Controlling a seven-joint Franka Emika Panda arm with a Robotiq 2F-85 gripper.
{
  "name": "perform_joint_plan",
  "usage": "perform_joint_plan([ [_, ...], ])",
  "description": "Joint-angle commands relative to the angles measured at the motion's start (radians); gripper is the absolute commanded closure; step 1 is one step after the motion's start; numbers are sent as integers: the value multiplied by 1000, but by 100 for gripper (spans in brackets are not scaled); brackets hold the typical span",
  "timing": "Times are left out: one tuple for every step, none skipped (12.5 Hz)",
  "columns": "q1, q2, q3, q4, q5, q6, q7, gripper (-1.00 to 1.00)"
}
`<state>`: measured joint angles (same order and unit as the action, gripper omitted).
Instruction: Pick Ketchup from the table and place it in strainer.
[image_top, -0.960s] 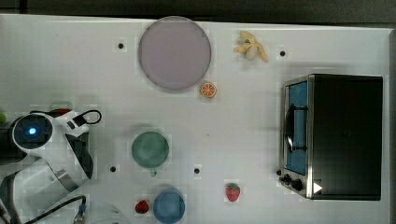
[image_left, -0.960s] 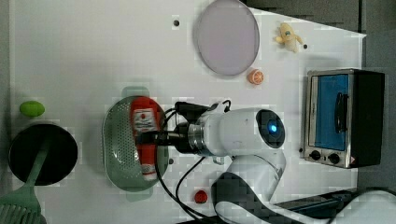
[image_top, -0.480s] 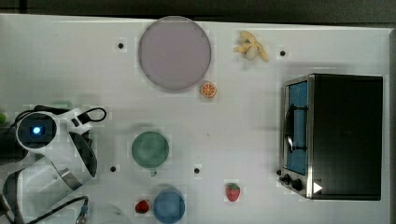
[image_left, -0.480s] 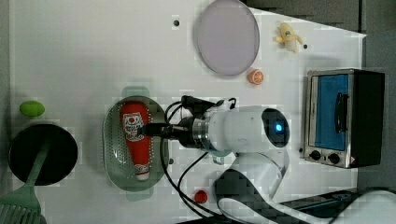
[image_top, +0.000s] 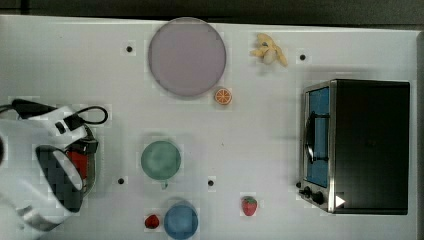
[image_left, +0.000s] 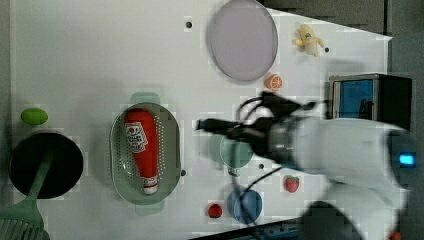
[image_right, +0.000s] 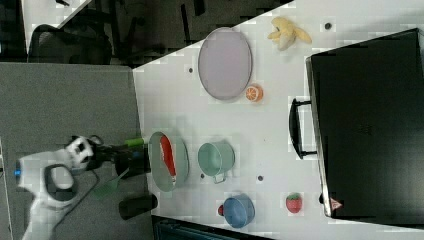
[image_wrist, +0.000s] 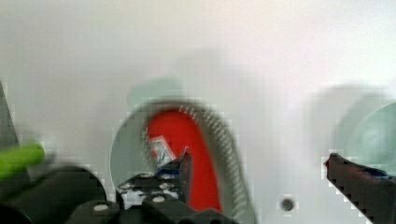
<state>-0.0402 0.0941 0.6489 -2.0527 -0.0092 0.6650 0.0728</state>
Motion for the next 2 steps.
perform_joint_plan([
  [-149,-36,-78,111,23,-149,41,-100],
  [-173,-50,-114,152,26,-210,40,-100],
])
